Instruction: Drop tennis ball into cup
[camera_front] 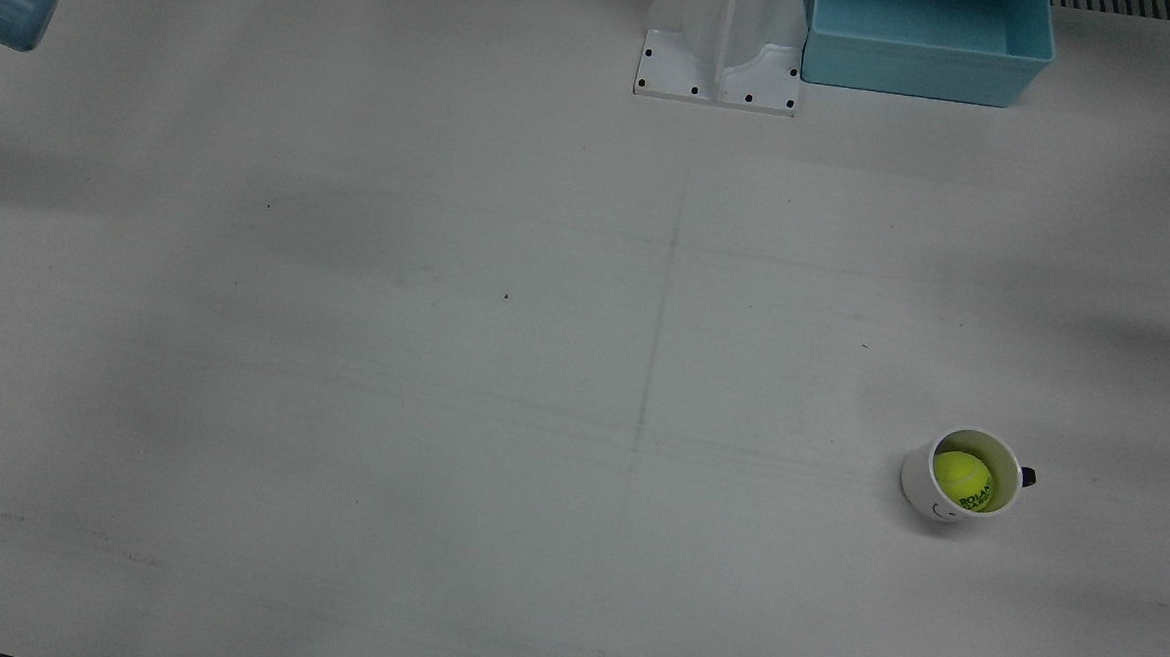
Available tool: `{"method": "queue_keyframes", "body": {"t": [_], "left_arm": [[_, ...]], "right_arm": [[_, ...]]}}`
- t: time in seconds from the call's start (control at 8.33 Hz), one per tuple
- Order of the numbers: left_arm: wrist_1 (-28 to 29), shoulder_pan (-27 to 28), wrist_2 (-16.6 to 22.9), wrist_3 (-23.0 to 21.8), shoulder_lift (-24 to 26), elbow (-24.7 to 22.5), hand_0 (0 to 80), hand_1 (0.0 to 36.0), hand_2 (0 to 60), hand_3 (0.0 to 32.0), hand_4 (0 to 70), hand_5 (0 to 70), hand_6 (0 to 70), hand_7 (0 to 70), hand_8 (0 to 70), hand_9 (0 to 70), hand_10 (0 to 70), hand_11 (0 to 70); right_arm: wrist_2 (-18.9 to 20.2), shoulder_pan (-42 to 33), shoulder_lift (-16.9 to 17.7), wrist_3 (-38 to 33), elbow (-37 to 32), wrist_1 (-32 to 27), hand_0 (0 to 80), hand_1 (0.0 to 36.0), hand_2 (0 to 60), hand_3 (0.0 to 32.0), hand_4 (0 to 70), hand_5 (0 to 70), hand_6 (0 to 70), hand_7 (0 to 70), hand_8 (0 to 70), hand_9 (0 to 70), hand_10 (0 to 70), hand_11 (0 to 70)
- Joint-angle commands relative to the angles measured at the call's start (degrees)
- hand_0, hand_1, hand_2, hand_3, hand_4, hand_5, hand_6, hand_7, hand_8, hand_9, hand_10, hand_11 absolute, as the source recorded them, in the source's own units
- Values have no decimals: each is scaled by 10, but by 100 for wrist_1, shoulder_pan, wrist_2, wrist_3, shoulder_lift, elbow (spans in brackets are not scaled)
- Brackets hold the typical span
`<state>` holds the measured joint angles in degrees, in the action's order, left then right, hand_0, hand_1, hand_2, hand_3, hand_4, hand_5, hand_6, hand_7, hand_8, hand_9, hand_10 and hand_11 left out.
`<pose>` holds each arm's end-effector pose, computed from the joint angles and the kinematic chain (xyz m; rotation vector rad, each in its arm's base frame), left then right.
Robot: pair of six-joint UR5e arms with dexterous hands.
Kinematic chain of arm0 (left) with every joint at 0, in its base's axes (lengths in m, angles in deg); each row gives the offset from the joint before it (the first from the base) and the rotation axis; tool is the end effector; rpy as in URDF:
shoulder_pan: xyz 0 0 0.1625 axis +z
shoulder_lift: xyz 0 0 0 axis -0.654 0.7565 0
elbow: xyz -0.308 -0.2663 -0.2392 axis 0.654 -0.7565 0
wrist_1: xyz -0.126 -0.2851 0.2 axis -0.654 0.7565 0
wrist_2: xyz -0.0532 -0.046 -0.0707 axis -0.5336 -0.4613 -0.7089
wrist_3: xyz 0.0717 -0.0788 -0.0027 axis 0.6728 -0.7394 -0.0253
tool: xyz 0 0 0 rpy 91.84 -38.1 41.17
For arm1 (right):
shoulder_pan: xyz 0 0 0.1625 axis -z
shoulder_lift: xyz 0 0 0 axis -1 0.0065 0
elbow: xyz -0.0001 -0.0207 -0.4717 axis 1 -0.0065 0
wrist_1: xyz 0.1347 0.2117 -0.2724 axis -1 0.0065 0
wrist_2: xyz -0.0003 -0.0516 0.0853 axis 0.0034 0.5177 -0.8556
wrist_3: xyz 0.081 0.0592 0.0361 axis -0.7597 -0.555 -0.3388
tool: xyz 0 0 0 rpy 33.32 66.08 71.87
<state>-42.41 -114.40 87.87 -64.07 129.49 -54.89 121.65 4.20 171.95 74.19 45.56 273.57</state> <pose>-0.0058 -0.4786 0.4943 0.1138 2.1157 -1.8142 0.1118 -0.4902 0.7375 -0.0218 1.9788 -2.2974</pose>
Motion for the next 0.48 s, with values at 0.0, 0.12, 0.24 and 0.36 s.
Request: {"method": "queue_keyframes", "body": {"t": [0.0, 0.12, 0.24, 0.36], "left_arm": [[417, -642, 94, 54, -851, 20, 561, 359, 467, 0, 0, 87, 7, 0, 0, 0, 0, 16], [426, -625, 85, 54, -844, 28, 580, 360, 488, 0, 0, 92, 11, 0, 0, 0, 0, 17], [400, -633, 94, 54, -818, -6, 586, 360, 491, 0, 0, 94, 12, 0, 0, 0, 0, 17], [400, -642, 94, 54, -843, -42, 588, 360, 492, 0, 0, 94, 12, 0, 0, 0, 0, 19]], "right_arm": [[0, 0, 0, 0, 0, 0, 0, 0, 0, 0, 0, 0, 0, 0, 0, 0, 0, 0], [0, 0, 0, 0, 0, 0, 0, 0, 0, 0, 0, 0, 0, 0, 0, 0, 0, 0], [0, 0, 0, 0, 0, 0, 0, 0, 0, 0, 0, 0, 0, 0, 0, 0, 0, 0], [0, 0, 0, 0, 0, 0, 0, 0, 0, 0, 0, 0, 0, 0, 0, 0, 0, 0]]}}
